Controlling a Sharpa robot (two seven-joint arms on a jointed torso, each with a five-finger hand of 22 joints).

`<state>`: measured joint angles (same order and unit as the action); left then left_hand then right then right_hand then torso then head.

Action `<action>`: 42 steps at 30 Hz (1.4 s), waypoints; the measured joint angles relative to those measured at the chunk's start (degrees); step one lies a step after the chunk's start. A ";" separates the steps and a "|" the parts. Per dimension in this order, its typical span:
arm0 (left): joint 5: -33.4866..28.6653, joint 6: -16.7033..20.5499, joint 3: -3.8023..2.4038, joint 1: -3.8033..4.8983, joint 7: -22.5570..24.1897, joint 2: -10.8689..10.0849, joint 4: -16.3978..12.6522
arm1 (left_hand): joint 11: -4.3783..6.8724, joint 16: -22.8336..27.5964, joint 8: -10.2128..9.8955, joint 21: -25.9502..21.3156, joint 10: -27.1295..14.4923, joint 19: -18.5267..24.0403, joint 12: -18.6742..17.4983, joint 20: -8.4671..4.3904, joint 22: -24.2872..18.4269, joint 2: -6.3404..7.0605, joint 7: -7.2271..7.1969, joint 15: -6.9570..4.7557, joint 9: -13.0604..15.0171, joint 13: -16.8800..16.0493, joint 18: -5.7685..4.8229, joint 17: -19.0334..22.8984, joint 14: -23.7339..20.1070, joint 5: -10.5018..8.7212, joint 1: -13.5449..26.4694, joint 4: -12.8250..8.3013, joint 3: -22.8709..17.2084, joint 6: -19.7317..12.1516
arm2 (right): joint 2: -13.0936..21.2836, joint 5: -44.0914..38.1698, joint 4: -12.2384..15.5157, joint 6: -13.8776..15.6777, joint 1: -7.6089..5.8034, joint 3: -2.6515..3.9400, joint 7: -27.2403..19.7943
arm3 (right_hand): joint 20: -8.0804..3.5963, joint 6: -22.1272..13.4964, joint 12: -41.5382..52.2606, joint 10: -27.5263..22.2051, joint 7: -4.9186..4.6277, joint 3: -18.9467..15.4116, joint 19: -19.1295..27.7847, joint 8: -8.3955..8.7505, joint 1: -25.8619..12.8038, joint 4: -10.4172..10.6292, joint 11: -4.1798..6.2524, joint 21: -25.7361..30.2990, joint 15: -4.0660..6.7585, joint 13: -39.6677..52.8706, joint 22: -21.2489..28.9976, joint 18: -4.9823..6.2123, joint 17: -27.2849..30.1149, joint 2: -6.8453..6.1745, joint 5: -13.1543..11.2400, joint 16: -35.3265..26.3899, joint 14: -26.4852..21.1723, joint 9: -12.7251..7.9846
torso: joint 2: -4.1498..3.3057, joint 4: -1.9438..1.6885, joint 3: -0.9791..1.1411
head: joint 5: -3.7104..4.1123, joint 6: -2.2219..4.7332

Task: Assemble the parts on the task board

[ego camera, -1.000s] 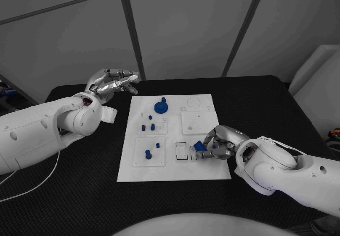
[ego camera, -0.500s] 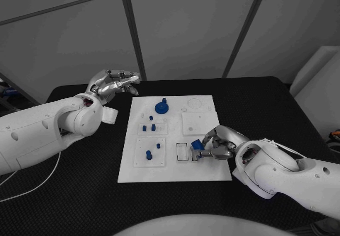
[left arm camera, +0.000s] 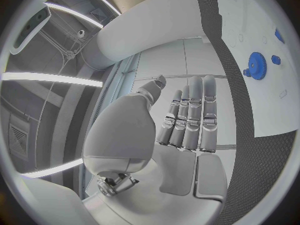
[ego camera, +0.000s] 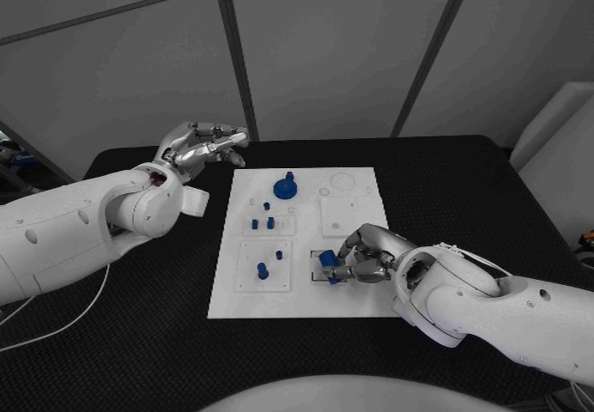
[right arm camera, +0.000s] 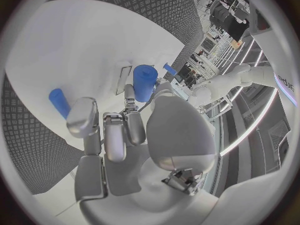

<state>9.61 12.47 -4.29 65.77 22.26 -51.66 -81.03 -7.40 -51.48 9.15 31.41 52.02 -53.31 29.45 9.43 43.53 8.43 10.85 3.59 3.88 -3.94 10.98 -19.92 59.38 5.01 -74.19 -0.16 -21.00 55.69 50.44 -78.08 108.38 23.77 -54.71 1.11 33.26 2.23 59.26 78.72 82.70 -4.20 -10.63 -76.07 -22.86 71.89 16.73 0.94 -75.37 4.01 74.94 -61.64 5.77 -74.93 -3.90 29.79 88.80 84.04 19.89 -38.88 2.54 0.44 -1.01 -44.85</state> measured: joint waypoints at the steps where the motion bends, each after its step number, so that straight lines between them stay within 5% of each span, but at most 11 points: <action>1: 0.00 -0.01 0.00 0.00 0.00 0.01 0.00 | 0.00 0.00 0.00 0.00 0.00 0.00 0.00 0.00 0.00 0.00 0.00 0.00 0.00 0.00 0.00 0.00 0.00 0.00 0.00 0.00 0.00 0.00 | -0.22 0.05 -0.16 -0.23 0.00 0.00 0.01 | 0.00 0.01 -0.03 0.00 0.01 0.00 0.00 0.00 -0.24 0.00 0.00 0.00 0.00 0.00 0.00 0.00 0.00 0.05 -0.26 0.00 0.00 0.07 | -0.01 0.00 0.00 | -0.01 -0.01; 5: 0.00 -0.03 0.00 0.00 0.00 0.03 0.00 | 0.00 0.00 0.00 0.00 0.00 0.00 0.00 0.00 -0.01 0.00 0.00 0.00 0.00 0.00 0.00 0.00 0.00 0.00 0.00 0.00 0.00 0.00 | -0.70 0.07 -0.59 -0.80 -0.06 0.05 0.03 | 0.00 0.93 -0.03 0.00 0.91 -0.48 0.00 0.00 -1.42 0.01 0.00 0.00 0.00 0.00 0.00 0.00 0.00 0.06 -1.81 0.00 0.00 0.50 | -0.04 0.00 0.00 | -0.08 -0.07; 11: 0.00 -0.06 0.00 0.00 0.00 0.06 -0.01 | 0.00 0.00 0.00 0.00 0.00 0.00 0.00 0.00 -0.12 -0.31 0.00 0.00 0.00 0.00 0.00 0.10 0.00 0.00 -0.31 0.00 0.00 0.00 | -1.08 0.01 -1.18 -1.29 -0.07 0.05 0.17 | 0.00 1.22 -0.30 0.00 1.20 -1.10 0.00 -1.10 -5.00 0.00 0.00 0.23 0.00 0.00 -0.01 0.00 0.00 -0.92 -10.89 0.00 0.00 1.80 | -0.04 0.00 0.01 | -0.22 -0.15; 17: 0.00 -0.08 0.00 0.00 0.00 0.07 -0.01 | -0.20 0.00 0.22 -0.22 -0.20 0.00 0.00 0.00 -0.12 -0.31 0.21 0.00 0.00 0.00 0.00 0.10 0.00 0.00 -0.31 0.00 0.00 -0.21 | -1.44 -0.10 -1.47 -1.43 -0.05 0.02 0.31 | -0.19 0.51 -0.66 0.00 1.08 -0.76 0.19 -1.10 -9.93 0.33 0.00 0.49 0.00 -0.01 0.28 0.00 0.01 -5.14 -23.57 -0.01 0.00 2.55 | -0.03 0.00 0.01 | -0.22 -0.15; 20: 0.00 -0.09 0.00 0.00 0.00 0.07 -0.01 | -0.20 0.00 0.22 -0.22 -0.20 0.00 0.00 0.00 -0.11 -0.31 0.21 0.00 0.00 0.00 0.00 0.10 0.00 0.00 -0.31 0.00 0.00 -0.21 | -1.54 -0.16 -1.52 -1.42 -0.05 0.02 0.32 | -0.19 0.50 -0.97 0.00 1.10 -0.76 0.19 -1.10 -12.00 0.34 0.00 0.50 0.00 -0.01 0.48 0.00 0.01 -6.57 -26.50 -0.28 0.00 2.84 | -0.03 0.00 0.01 | -0.20 -0.13; 24: 0.00 -0.11 0.00 0.00 0.00 0.07 -0.01 | -0.20 0.00 0.22 -0.22 -0.20 0.00 0.00 0.00 -0.11 -0.31 0.21 0.00 0.00 0.00 0.00 0.09 0.00 0.00 -0.31 0.00 0.00 -0.21 | -1.55 -0.25 -1.63 -1.34 -0.05 0.02 0.34 | -0.23 0.50 -1.56 -0.12 1.09 -0.90 0.24 -1.33 -13.63 0.47 0.11 0.89 0.00 -0.01 0.83 0.00 0.01 -7.34 -26.67 -0.28 0.00 3.05 | -0.04 0.00 0.02 | -0.20 -0.13; 34: 0.00 -0.14 0.00 0.00 0.00 0.06 0.01 | -0.20 0.00 0.22 -0.22 -0.20 0.00 0.00 0.00 -0.18 -0.31 0.21 0.00 0.00 0.00 0.00 0.17 0.00 0.00 -0.31 0.00 0.00 -0.21 | -1.02 -0.74 -1.21 -0.88 -0.05 0.02 0.38 | -0.40 0.50 -1.61 -0.20 1.10 -0.72 0.41 -1.59 -14.30 0.35 0.19 0.89 -0.01 -0.01 0.80 0.00 0.02 -6.89 -26.67 -0.28 0.00 3.41 | -0.05 0.00 0.02 | -0.20 -0.21; 38: 0.00 -0.16 0.00 0.00 0.00 0.03 0.01 | -0.20 0.00 0.22 -0.22 -0.20 0.00 0.03 0.00 -0.19 -0.32 0.21 0.00 0.00 0.00 0.00 0.17 0.00 0.00 -0.32 0.00 0.00 -0.21 | -0.41 -1.28 -0.37 -0.42 -0.05 0.02 0.08 | -0.40 0.68 -1.51 -0.20 1.27 2.66 0.41 -2.42 -8.48 -0.44 0.20 0.89 0.42 -0.01 0.07 0.00 0.02 -2.46 -20.52 -0.28 0.01 4.11 | -0.04 0.00 0.04 | -0.20 -0.25; 42: 0.00 -0.17 0.00 0.00 0.00 0.02 0.03 | -0.20 0.00 0.22 -0.22 -0.20 0.00 0.23 0.00 -0.23 -0.53 0.21 0.00 0.00 0.00 0.00 0.22 0.00 0.00 -0.53 0.00 0.00 -0.21 | -0.14 -1.84 0.00 -0.02 -0.05 0.02 -0.36 | -0.62 0.82 -1.25 0.11 1.41 4.39 0.19 -2.87 -1.97 -2.56 0.50 0.63 0.47 -0.01 -0.43 0.00 0.02 -0.78 -16.63 -0.28 -0.05 4.62 | -0.03 0.01 0.05 | -0.23 -0.32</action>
<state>9.61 12.31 -4.29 65.77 22.26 -51.64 -81.00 -7.60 -51.48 9.37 31.18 51.82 -53.32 29.69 9.43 43.30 7.90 11.05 3.59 3.88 -3.94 10.98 -19.71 59.39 5.01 -74.73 -0.16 -21.00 55.48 50.30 -79.92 108.38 23.75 -54.76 1.13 32.90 1.62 60.08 77.46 82.81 -2.78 -6.24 -75.88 -25.73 69.92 14.17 1.45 -74.74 4.48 74.92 -62.07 5.77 -74.91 -4.68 13.16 88.52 83.99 24.51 -38.91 2.55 0.49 -1.23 -45.18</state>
